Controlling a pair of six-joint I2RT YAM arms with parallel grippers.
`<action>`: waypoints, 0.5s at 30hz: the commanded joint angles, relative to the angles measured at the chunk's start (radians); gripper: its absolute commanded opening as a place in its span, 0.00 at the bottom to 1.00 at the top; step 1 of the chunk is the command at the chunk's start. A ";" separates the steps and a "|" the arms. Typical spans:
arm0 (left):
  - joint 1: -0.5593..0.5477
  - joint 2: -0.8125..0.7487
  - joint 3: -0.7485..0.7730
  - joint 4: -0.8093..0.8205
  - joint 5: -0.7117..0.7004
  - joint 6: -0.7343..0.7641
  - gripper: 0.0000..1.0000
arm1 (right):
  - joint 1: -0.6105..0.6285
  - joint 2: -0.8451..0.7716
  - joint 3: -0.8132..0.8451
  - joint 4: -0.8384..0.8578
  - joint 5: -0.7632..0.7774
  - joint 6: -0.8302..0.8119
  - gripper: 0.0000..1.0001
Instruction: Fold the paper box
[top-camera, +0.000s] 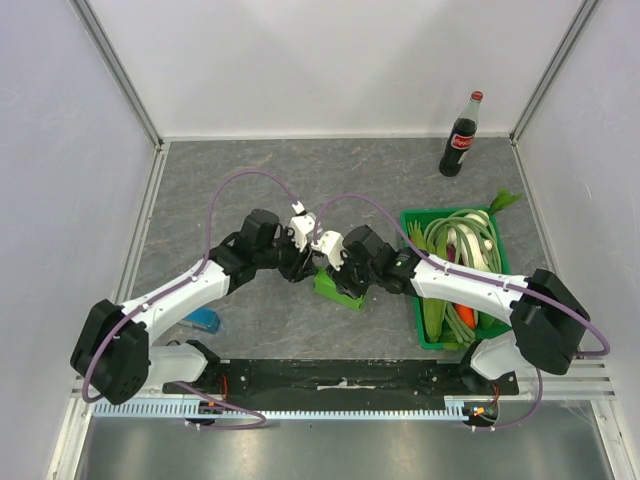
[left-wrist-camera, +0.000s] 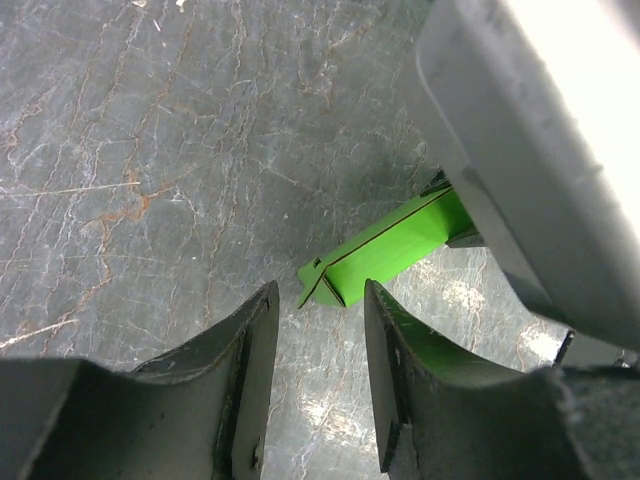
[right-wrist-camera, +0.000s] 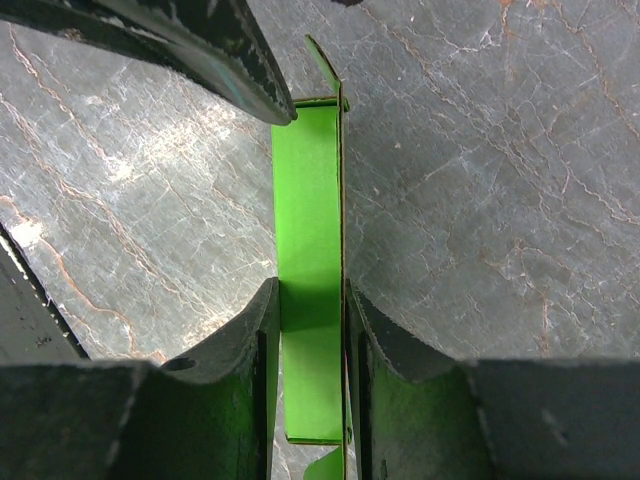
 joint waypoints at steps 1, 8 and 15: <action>-0.007 0.021 0.040 0.014 0.041 0.068 0.46 | 0.002 -0.011 0.003 -0.007 -0.021 -0.009 0.27; -0.007 0.045 0.046 0.030 0.056 0.065 0.38 | 0.000 -0.009 0.001 -0.004 -0.018 -0.011 0.26; -0.009 0.059 0.049 0.055 0.063 0.040 0.30 | 0.000 -0.015 -0.002 0.000 -0.021 -0.008 0.25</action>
